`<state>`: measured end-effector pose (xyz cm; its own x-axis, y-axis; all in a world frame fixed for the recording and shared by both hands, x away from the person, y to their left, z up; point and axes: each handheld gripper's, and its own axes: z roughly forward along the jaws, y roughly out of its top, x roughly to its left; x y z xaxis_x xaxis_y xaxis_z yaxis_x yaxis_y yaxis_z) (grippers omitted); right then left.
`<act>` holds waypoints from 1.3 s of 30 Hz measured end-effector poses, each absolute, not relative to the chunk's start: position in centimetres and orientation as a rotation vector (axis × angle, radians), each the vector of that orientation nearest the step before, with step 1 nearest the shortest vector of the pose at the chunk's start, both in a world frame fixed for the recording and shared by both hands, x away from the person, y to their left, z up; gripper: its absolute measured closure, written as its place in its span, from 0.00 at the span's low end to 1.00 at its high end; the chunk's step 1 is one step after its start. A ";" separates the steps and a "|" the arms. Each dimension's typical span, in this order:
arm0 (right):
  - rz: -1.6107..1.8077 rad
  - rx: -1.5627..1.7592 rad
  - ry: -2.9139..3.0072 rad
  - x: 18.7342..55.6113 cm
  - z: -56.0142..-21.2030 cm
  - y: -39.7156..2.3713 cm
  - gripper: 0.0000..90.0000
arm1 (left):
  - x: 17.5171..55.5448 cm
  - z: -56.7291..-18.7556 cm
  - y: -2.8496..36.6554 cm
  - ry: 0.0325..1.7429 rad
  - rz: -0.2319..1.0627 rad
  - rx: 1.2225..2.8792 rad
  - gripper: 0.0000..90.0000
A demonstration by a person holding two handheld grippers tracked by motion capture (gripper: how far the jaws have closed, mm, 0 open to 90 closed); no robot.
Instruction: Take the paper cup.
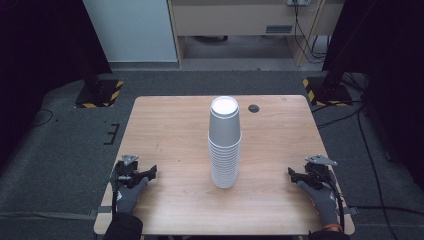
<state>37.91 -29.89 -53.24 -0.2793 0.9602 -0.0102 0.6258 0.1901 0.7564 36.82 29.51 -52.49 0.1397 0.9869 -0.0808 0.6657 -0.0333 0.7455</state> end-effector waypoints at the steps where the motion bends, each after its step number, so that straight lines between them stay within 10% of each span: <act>1: 0.908 1.473 1.979 37.8 -53.0 -29.9 0.16 | 36.7 -52.1 29.5 1.584 0.623 1.745 0.14; 39: 1.380 1.205 1.816 35.5 -42.4 -25.9 0.17 | 33.9 -42.9 25.2 1.225 0.607 1.546 0.17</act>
